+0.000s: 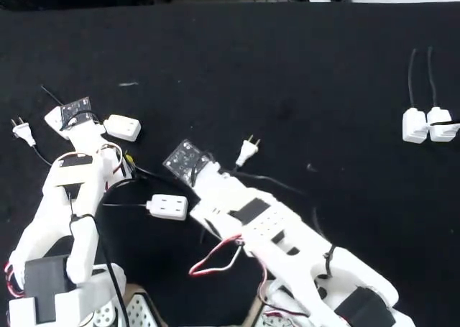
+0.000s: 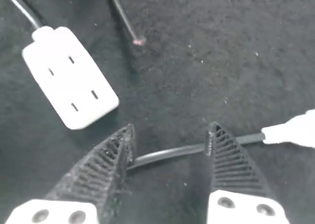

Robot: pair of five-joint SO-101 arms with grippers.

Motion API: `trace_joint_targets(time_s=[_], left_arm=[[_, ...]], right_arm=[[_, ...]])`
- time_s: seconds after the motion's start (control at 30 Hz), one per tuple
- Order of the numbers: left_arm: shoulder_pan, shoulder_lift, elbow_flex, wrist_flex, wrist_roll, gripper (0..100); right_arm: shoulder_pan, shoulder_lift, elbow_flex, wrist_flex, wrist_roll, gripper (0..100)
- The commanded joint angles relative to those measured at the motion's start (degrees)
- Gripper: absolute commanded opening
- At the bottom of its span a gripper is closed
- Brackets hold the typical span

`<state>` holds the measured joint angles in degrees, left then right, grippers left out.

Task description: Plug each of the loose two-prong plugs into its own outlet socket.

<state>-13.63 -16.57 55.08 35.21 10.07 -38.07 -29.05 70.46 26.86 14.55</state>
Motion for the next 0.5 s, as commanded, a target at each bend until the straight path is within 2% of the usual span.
trace_joint_targets(time_s=[0.0,0.13,0.47], left_arm=[[-0.57,-1.67,-0.31,-0.44,0.44,21],[-0.57,-1.67,-0.31,-0.44,0.44,21],[-0.57,-1.67,-0.22,-0.35,0.44,21]], right_arm=[[-0.88,-1.71,-0.31,-2.37,0.88,22.6],[0.70,0.57,-5.05,7.03,0.97,22.6],[2.37,17.98,-18.86,26.02,2.11,22.6]])
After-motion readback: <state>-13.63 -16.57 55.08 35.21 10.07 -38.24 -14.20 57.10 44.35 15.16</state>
